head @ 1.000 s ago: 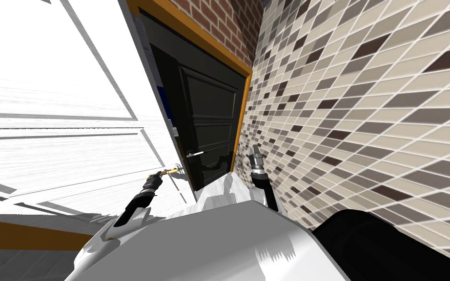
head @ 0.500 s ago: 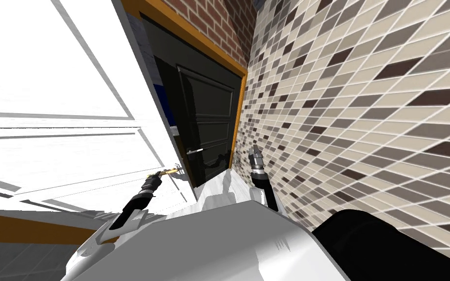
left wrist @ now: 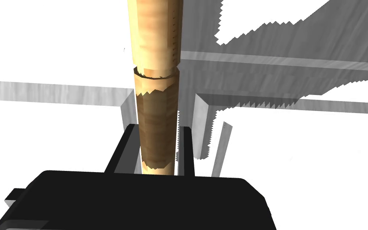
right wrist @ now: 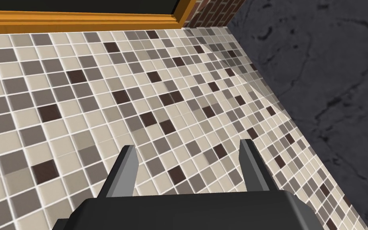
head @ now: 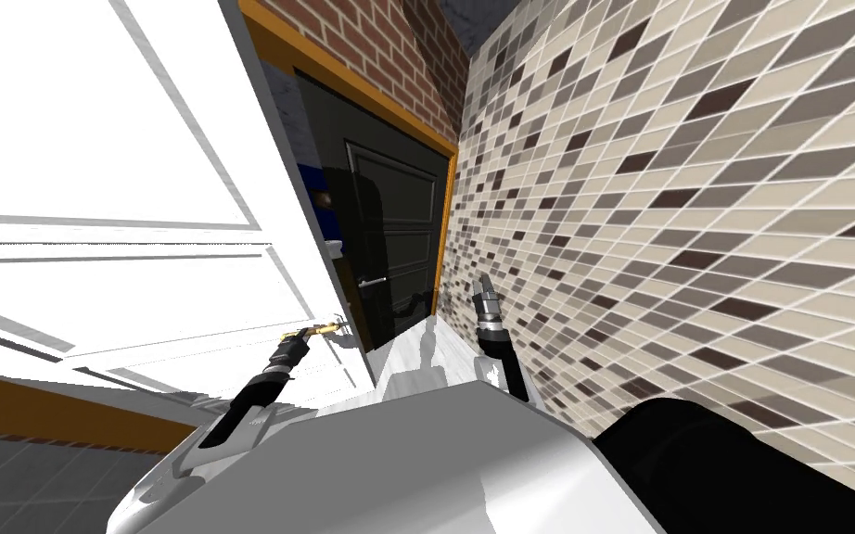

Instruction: Pull the door open

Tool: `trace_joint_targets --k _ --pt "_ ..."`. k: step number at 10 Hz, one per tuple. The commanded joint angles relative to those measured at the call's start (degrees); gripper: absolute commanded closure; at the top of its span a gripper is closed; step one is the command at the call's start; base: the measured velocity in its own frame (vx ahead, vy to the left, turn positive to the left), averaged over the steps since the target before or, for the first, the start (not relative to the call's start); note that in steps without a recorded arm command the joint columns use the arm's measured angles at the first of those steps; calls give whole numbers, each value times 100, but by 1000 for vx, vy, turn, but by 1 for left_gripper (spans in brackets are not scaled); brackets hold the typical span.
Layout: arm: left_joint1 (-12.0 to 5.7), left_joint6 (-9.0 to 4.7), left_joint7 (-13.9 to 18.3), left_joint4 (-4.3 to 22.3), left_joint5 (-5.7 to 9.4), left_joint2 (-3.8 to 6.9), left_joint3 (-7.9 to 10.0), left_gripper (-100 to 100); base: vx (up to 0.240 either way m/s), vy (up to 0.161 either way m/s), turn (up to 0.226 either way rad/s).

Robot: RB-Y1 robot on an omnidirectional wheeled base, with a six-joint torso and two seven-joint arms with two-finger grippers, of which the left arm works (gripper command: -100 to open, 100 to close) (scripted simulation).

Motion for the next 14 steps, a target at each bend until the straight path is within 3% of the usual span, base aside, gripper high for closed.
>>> trace_joint_targets --k 1,2,3,4,7,8,10,11,12,14 --pt "76 -88 103 -107 -17 48 -160 100 -214 81 -110" --pt "31 -71 68 -17 -2 62 -67 100 -90 42 -20" --pt "175 -219 189 -72 -12 175 -179 100 -169 46 -142" --pt "208 -256 217 -88 -14 204 -203 100 -232 49 -138" --pt "464 -540 435 -214 -27 429 -394 100 -201 63 -135" --pt "464 -540 435 -214 -27 429 -394 100 -176 67 -56" --pt "636 -730 581 -299 -36 580 -522 100 -210 84 -137" --pt "562 -652 529 -232 -20 571 -436 100 -107 41 -21" --pt "676 -837 630 -215 -27 673 -506 100 -155 60 -121" --pt "785 -1026 721 -209 -32 778 -570 100 -255 93 -194"
